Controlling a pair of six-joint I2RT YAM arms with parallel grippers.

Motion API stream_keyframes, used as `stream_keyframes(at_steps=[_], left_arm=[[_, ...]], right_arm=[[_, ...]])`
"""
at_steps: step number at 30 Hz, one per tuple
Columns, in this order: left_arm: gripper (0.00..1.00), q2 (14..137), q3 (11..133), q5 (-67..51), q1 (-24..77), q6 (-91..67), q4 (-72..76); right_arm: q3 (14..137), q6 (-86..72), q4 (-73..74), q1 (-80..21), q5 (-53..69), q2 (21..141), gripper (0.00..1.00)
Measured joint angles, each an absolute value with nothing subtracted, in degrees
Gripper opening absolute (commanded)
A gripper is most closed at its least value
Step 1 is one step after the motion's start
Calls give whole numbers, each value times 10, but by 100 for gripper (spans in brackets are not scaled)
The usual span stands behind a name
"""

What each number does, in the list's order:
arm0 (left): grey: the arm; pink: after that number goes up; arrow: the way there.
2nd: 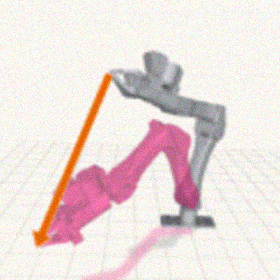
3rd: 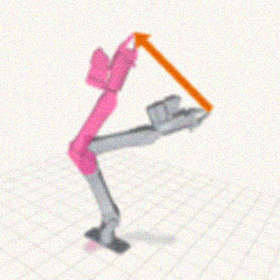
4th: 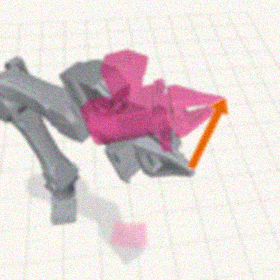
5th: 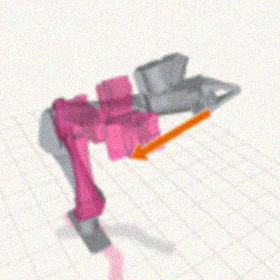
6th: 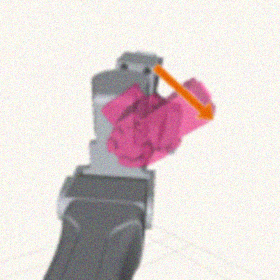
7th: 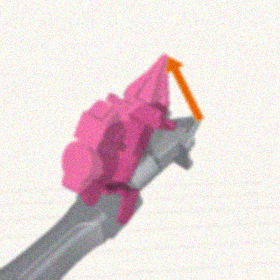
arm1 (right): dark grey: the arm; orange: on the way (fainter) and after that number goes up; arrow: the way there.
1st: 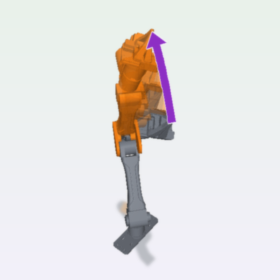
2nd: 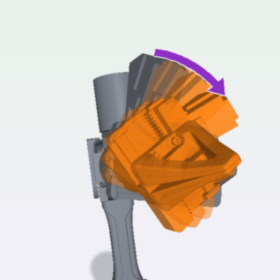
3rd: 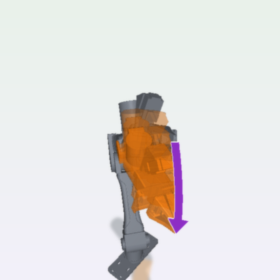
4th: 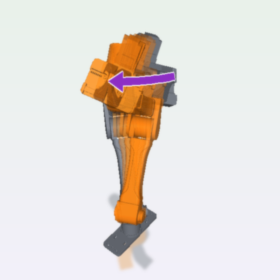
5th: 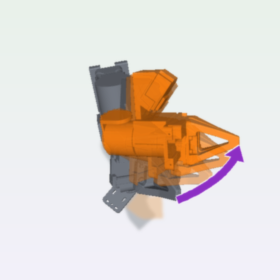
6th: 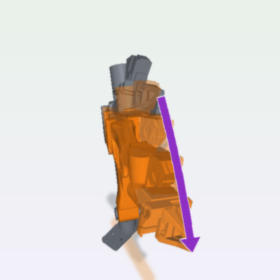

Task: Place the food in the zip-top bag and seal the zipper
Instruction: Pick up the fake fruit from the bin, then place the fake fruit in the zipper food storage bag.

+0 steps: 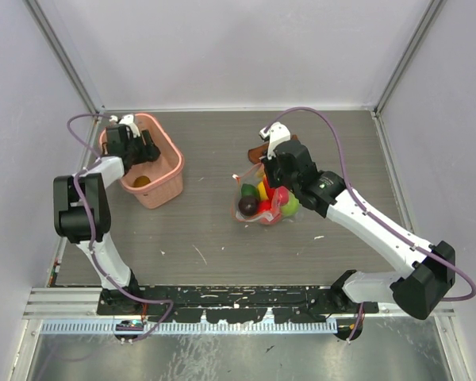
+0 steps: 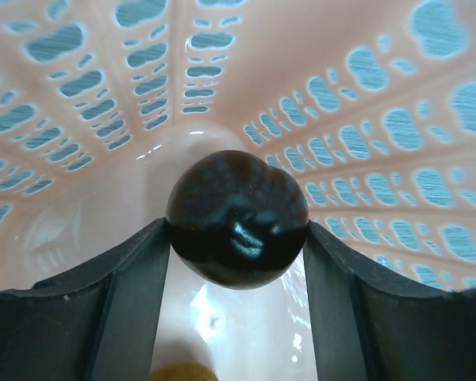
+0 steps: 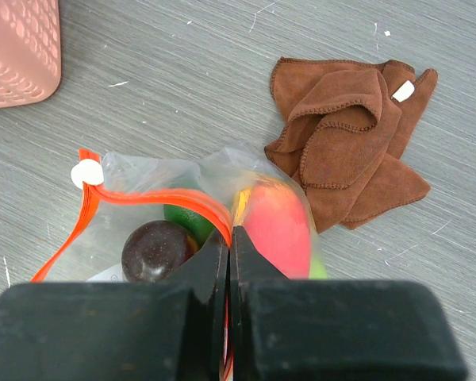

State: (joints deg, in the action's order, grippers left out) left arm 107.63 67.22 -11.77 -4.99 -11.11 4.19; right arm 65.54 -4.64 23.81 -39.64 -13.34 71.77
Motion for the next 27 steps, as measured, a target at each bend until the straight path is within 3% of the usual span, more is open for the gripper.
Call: stream_keyframes(at_steps=[16, 27], left_arm=[[41, 932, 633, -110, -50, -170, -3], [43, 804, 607, -182, -43, -247, -31]], right_arm=[[653, -49, 238, -396, -131, 716, 0], [653, -61, 238, -396, -117, 716, 0]])
